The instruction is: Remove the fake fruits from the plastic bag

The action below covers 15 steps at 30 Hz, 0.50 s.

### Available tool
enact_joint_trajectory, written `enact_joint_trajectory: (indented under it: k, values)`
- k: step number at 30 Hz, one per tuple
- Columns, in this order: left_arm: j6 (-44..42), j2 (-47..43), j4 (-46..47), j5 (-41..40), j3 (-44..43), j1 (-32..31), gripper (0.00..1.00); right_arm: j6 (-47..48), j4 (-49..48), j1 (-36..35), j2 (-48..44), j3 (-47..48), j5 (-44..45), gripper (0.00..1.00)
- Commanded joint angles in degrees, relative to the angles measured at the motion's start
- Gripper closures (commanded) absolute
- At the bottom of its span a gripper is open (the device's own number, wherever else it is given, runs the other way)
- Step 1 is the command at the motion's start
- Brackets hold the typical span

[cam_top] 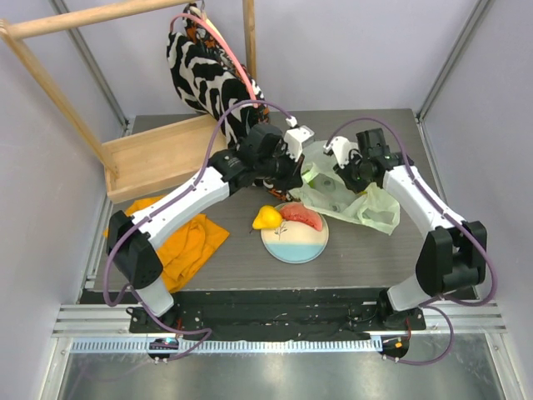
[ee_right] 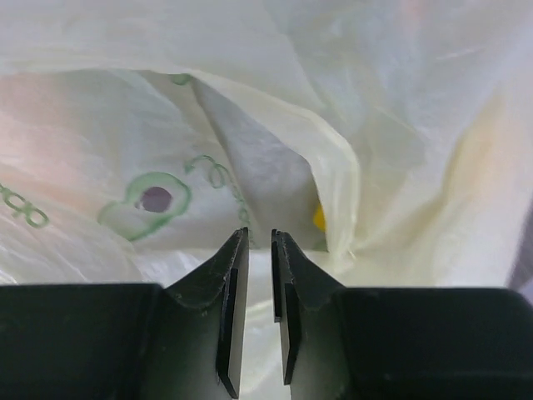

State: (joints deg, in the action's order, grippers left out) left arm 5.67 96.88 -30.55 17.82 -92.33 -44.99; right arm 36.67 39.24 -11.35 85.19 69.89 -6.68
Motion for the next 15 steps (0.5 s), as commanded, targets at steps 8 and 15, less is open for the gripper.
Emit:
enact_joint_trajectory:
  k: [8, 15]
  values:
    - [0.93, -0.21, 1.8, -6.57, -10.31, 1.4, 1.0, -7.93, -9.43, -1.31, 10.78, 2.62, 11.39, 0.76]
    - [-1.09, 6.38, 3.03, -7.89, -24.46, 6.67, 1.0, -6.53, -20.34, 4.13, 25.81, 25.68, 28.81, 0.75]
